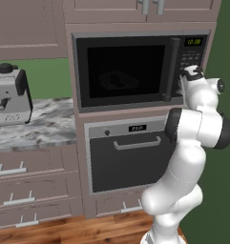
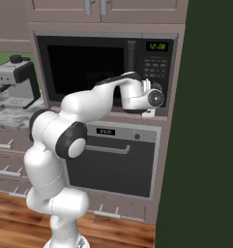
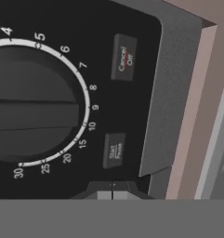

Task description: Place the tupperware containing the steak and broccoli meal in the microwave. Close the microwave door and press the start button to reheat the meal.

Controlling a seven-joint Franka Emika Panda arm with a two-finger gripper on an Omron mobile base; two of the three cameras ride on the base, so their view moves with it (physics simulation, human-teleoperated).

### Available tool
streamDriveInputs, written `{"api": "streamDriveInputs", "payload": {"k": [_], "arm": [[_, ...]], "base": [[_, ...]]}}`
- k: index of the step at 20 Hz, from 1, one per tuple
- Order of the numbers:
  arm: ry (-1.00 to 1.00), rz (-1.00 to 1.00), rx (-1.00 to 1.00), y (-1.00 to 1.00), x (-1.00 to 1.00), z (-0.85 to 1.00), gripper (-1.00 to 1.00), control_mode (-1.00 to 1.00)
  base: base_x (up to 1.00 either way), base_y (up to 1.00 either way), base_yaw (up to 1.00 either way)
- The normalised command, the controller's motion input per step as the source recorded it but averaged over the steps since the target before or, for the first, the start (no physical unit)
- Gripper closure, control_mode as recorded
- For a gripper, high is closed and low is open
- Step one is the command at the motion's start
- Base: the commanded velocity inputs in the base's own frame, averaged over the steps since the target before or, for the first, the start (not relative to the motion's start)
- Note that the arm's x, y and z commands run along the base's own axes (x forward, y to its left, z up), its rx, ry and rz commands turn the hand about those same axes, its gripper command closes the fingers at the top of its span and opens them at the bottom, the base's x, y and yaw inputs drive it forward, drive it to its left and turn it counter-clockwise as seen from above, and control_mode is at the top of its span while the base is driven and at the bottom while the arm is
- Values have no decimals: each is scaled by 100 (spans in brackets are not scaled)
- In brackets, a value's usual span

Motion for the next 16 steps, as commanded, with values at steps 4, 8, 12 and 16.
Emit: {"api": "streamDriveInputs", "payload": {"k": [4,8,12,16], "arm": [[0,0,0,0,22,-11,100,-100],[0,0,0,0,19,-22,100,-100],[-2,0,0,0,13,-28,100,-100],[-4,0,1,-8,11,-25,100,-100]], "base": [[0,0,0],[0,0,0],[0,0,0],[0,0,0]]}}
